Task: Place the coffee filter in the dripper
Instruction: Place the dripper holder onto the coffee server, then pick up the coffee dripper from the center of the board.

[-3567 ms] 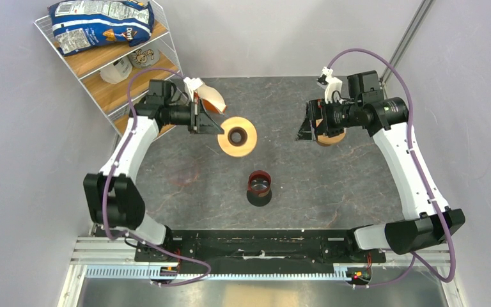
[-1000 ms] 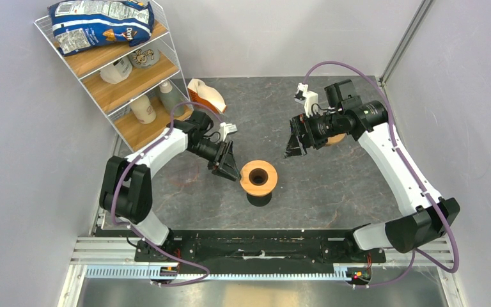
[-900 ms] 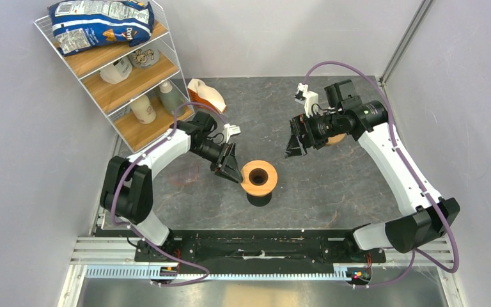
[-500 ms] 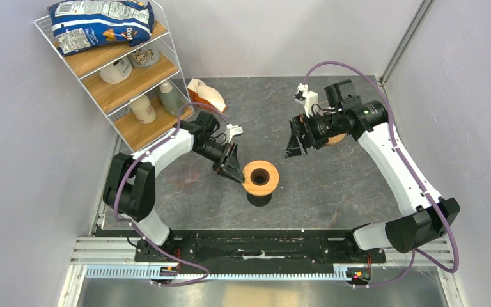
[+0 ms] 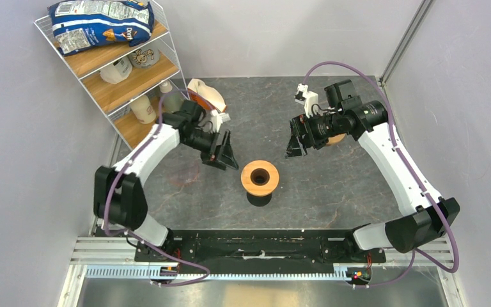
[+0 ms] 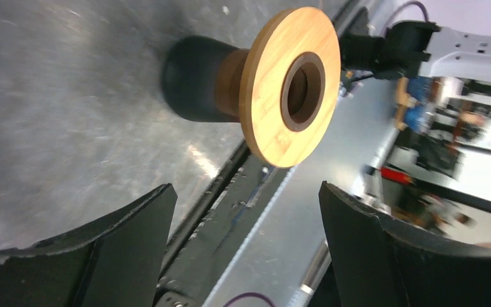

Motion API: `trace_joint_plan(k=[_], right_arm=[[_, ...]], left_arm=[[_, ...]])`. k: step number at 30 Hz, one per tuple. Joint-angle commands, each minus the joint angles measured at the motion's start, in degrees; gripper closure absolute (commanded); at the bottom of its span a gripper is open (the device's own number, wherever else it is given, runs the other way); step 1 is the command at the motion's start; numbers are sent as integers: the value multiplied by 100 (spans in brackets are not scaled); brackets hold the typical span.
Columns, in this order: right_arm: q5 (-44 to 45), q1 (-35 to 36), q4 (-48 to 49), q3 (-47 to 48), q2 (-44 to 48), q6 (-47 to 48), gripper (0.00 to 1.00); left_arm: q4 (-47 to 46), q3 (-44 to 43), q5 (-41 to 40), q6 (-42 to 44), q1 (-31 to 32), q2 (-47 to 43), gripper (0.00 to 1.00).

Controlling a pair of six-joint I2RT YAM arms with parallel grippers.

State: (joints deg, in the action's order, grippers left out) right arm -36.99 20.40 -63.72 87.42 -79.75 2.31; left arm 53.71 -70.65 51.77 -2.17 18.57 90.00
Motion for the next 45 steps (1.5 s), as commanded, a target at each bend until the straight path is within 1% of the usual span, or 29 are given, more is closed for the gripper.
trace_joint_plan(k=[1,3,5,6,7,11,15,17,23,30,32,34,35,38,40,41,42,44,45], right_arm=[[27,18,32,233,93,129,5],[17,16,54,271,69,147,5],[17,24,71,299,52,180,5],[17,31,86,311,47,198,5],[32,31,106,311,45,208,5],[142,70,177,310,20,165,5],[323,139,202,343,-19,173,4],[335,146,215,368,-48,174,3],[393,148,212,420,-69,158,3],[665,148,287,456,-29,1,3],[791,150,364,429,4,-118,3],[1010,155,546,325,99,-397,3],[1072,150,636,261,175,-472,3],[1123,155,774,160,342,-357,3],[1164,144,714,213,370,-277,3],[1155,150,668,280,380,-278,3],[1130,147,630,328,383,-91,3],[1214,148,637,417,423,-144,3],[1228,149,646,440,439,-200,3]], left_arm=[[880,-834,-1060,831,-535,-947,9],[1143,-926,-1289,1031,-1064,-1208,8],[1626,-973,-1548,1519,-1579,-1321,8],[1828,-921,-1687,1788,-1822,-1366,7],[1984,-804,-1806,2010,-2200,-1440,7],[2275,-393,-2070,2585,-3536,-1439,9],[2159,-211,-2422,2841,-4059,-1134,14],[1914,-89,-2562,2838,-4072,-1030,15],[1417,228,-2214,2578,-3983,-542,24],[474,855,-2317,2141,-3542,-224,45],[410,825,-2468,2025,-3424,-41,53],[364,767,-2452,1920,-3421,17,62],[355,733,-2452,1854,-3408,14,70],[740,391,-2442,1878,-3327,-89,96],[1201,8,-2308,1887,-3191,-277,98],[1434,-210,-2268,1846,-3034,-396,98],[1725,-514,-2219,1751,-2891,-491,98],[2179,-1108,-2114,1418,-2494,-698,98],[2408,-1466,-2141,1275,-2164,-737,98]])
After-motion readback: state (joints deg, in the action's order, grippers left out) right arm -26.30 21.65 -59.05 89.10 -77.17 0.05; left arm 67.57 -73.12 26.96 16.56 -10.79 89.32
